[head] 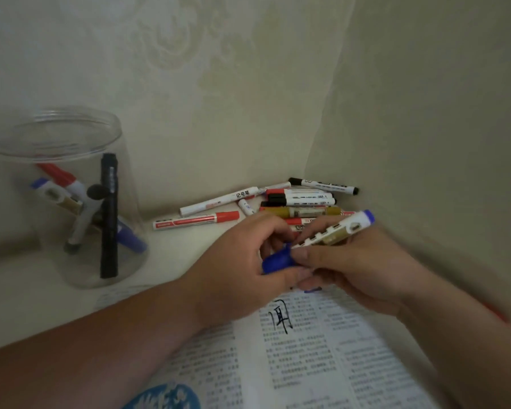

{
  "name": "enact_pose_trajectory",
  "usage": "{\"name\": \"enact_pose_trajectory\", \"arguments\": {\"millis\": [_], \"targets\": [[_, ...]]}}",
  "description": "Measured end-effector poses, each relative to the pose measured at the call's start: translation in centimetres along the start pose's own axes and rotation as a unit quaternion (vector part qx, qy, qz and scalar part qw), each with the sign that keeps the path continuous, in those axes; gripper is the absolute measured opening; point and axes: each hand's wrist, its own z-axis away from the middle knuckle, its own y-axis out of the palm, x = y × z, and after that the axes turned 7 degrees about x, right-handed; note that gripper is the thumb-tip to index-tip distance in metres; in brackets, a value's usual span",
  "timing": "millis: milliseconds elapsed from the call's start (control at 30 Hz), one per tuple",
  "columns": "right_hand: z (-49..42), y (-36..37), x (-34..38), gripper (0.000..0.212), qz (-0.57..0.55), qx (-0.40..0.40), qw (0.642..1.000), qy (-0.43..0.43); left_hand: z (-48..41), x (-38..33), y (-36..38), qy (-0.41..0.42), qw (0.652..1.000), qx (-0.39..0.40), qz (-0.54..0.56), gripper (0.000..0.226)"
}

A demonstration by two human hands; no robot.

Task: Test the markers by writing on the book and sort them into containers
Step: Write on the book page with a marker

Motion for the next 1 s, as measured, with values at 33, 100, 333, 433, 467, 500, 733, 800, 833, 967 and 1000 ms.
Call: {"name": "enact_pose_trajectory", "arguments": {"millis": [33, 100, 333, 433, 467, 500, 733, 800, 833, 967, 1000], "targets": [[0.2, 0.0, -0.6, 0.017, 0.029, 0.006, 0.999, -0.017, -0.1, -0.1, -0.1, 0.008, 0.999, 0.008, -0.038, 0.030], [0.3, -0.2, -1.5, 0.012, 0.119, -0.020, 0.991, -0.059, -0.3, -0.3, -0.2, 0.014, 0.996, 0.015, -0.082, 0.027], [-0.1, -1.2, -2.6, 0.006, 0.075, -0.068, 0.984, -0.149, -0.3, -0.4, 0.5, -0.016, 0.986, 0.047, -0.160, 0.022], [-0.1, -0.8, -3.1, 0.004, 0.059, -0.055, 0.983, -0.168, -0.3, -0.5, 0.7, 0.000, 0.987, 0.074, -0.140, 0.021], [-0.1, -0.8, -3.2, 0.003, 0.054, -0.053, 0.982, -0.172, -0.3, -0.5, 0.6, 0.003, 0.988, 0.084, -0.127, 0.020], [-0.1, -0.7, -3.2, 0.004, 0.047, -0.052, 0.983, -0.172, -0.3, -0.5, 0.6, 0.004, 0.989, 0.093, -0.114, 0.017], [-0.4, -0.6, -3.6, 0.017, -0.010, -0.031, 0.985, -0.172, -0.3, -1.2, 0.1, -0.003, 0.990, 0.109, -0.094, 0.009], [-0.1, -0.5, -3.5, 0.014, 0.001, -0.033, 0.983, -0.183, -0.3, -1.1, -0.1, -0.009, 0.991, 0.110, -0.081, 0.010], [0.1, -0.4, -3.4, 0.013, 0.008, -0.036, 0.982, -0.186, -0.3, -1.1, -0.1, -0.010, 0.991, 0.107, -0.083, 0.011], [0.0, -0.4, -2.8, 0.019, -0.001, -0.089, 0.978, -0.188, -0.2, -1.2, -0.1, -0.044, 0.996, 0.078, -0.022, 0.023], [0.0, -0.8, -2.5, 0.022, -0.030, -0.121, 0.975, -0.184, -0.1, -1.1, -0.2, -0.052, 0.997, 0.065, 0.003, 0.023]]}}
